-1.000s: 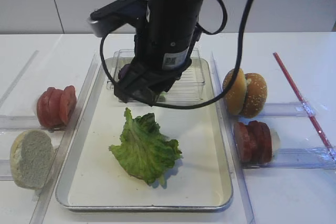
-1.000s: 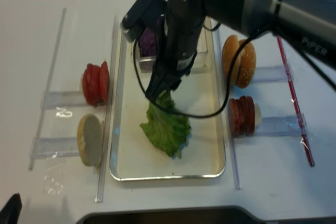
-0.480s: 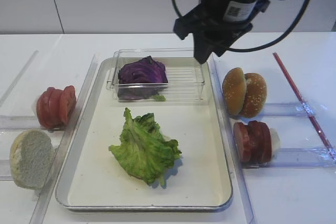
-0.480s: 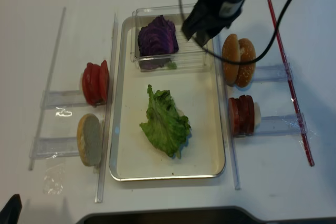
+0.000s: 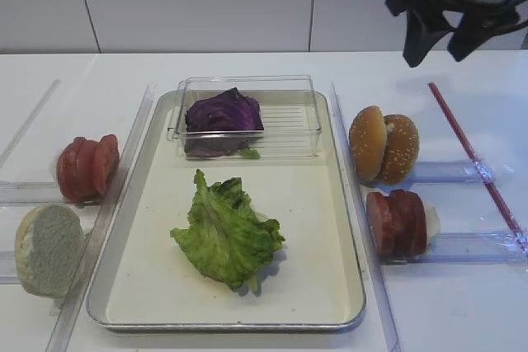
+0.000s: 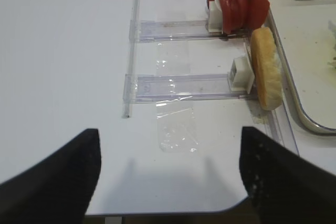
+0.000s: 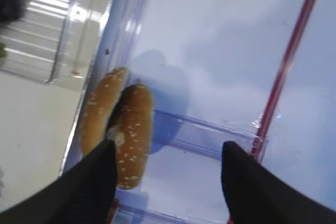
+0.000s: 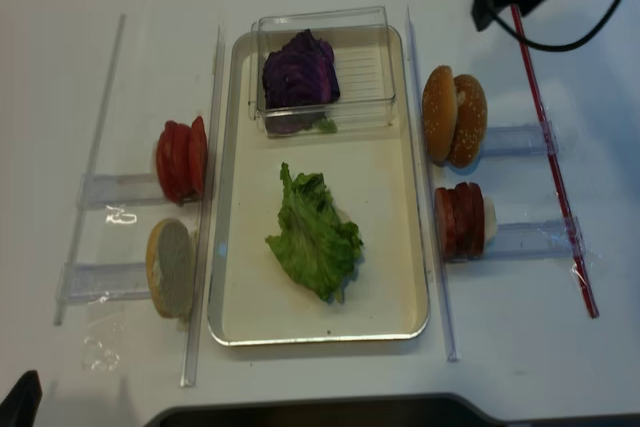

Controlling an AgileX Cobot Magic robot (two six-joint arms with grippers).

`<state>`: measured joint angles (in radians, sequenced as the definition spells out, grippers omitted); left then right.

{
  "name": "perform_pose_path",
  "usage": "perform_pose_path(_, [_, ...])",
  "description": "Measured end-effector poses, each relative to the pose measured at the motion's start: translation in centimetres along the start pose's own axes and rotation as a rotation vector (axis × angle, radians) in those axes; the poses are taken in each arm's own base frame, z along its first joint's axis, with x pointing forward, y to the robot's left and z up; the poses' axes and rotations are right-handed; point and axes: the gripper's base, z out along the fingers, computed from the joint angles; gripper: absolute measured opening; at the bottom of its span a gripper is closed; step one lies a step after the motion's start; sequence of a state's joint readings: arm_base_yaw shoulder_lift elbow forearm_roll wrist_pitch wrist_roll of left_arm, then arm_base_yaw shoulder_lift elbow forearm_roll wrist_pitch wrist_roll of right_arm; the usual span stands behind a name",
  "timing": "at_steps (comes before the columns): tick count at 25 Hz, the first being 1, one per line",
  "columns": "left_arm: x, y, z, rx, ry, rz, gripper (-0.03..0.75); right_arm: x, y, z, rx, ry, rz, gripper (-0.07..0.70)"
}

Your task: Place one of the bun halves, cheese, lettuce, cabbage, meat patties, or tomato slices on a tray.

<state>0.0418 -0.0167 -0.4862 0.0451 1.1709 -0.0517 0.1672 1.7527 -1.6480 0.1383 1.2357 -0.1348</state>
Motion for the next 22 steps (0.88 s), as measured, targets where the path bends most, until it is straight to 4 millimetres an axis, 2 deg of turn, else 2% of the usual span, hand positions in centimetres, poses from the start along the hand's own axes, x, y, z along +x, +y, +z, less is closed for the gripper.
perform_pose_path(5, [0.0, 0.0, 0.0, 0.000, 0.000, 0.000, 0.543, 0.6, -3.1, -1.7, 0.034, -0.039, 0.089, 0.507])
perform_pose_path(9, [0.0, 0.0, 0.0, 0.000, 0.000, 0.000, 0.543, 1.3, -4.1, -4.0, 0.056, -0.089, 0.109, 0.510])
perform_pose_path(16, [0.0, 0.0, 0.0, 0.000, 0.000, 0.000, 0.543, 3.4, -3.0, -9.1, 0.078, -0.205, 0.094, 0.526])
perform_pose_path(22, [0.0, 0.0, 0.0, 0.000, 0.000, 0.000, 0.543, 7.8, -1.3, -12.8, 0.087, -0.273, 0.082, 0.528])
